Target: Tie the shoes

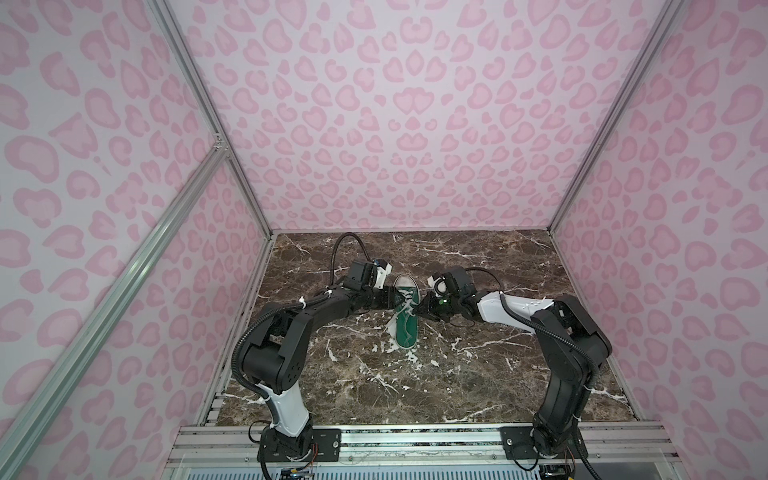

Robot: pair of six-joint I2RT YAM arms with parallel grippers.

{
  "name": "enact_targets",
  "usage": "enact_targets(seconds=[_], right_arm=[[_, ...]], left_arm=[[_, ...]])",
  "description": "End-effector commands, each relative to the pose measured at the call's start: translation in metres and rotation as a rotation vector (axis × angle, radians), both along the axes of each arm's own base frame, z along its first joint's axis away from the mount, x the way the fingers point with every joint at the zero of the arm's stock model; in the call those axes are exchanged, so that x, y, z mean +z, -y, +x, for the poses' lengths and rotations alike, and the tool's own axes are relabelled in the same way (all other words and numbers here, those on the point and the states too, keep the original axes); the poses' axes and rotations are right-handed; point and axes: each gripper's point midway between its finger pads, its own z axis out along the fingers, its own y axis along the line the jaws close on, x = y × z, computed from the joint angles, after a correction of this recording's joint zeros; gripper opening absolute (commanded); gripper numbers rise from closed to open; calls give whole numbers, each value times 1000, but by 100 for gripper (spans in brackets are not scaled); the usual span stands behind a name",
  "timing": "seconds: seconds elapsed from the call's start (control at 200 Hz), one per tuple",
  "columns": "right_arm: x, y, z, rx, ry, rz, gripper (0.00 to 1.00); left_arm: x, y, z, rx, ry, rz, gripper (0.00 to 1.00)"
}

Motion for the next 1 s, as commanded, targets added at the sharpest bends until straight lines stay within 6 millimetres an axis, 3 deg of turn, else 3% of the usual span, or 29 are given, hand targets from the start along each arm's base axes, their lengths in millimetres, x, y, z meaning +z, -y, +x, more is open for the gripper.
enact_targets(seconds=[0.0,0.075,0.315,0.39,0.505,0.995], right_arm=[[0,0,1,4,12,1,8],[2,3,0,-15,11,6,3],[1,3,-8,-32,-5,34,2],[0,2,-9,-29,-10,34,5],[1,2,-8,-24,-4,31,18],[-3,-2,7,6,5,-1,18]], left_arm=[[3,0,0,-7,15,-3,46],[3,0,0,-5,15,-1,46],[1,1,3,-4,13,1,46],[2,1,4,-5,16,4,46],[1,1,4,-7,14,6,46],[1,0,2,-8,12,9,46]])
